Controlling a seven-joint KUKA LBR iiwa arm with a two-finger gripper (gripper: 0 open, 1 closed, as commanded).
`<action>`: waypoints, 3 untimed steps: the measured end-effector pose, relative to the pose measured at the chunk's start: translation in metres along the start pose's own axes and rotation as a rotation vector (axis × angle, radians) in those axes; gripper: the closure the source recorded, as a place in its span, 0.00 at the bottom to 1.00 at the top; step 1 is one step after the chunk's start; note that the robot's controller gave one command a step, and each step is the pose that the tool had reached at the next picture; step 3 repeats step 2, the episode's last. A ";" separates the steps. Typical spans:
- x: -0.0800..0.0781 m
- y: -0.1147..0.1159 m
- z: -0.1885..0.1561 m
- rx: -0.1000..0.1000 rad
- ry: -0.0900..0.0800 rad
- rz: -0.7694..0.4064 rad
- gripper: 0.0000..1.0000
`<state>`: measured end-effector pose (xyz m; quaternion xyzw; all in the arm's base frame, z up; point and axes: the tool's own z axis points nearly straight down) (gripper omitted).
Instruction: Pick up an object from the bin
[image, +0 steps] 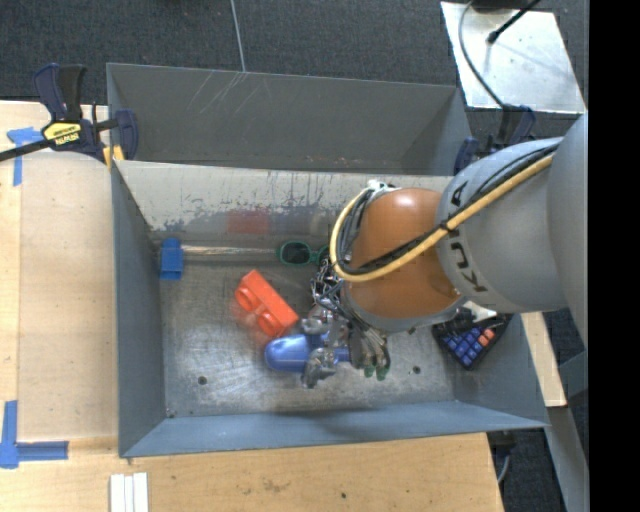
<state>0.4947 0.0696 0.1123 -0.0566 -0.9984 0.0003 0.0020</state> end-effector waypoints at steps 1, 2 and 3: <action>-0.002 0.001 -0.014 -0.002 -0.009 0.000 1.00; -0.001 0.000 -0.022 -0.001 -0.003 0.000 1.00; -0.001 0.000 -0.022 -0.001 -0.003 0.000 1.00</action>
Offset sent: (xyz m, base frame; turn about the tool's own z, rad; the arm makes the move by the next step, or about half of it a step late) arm 0.0000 0.0000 0.0829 0.0000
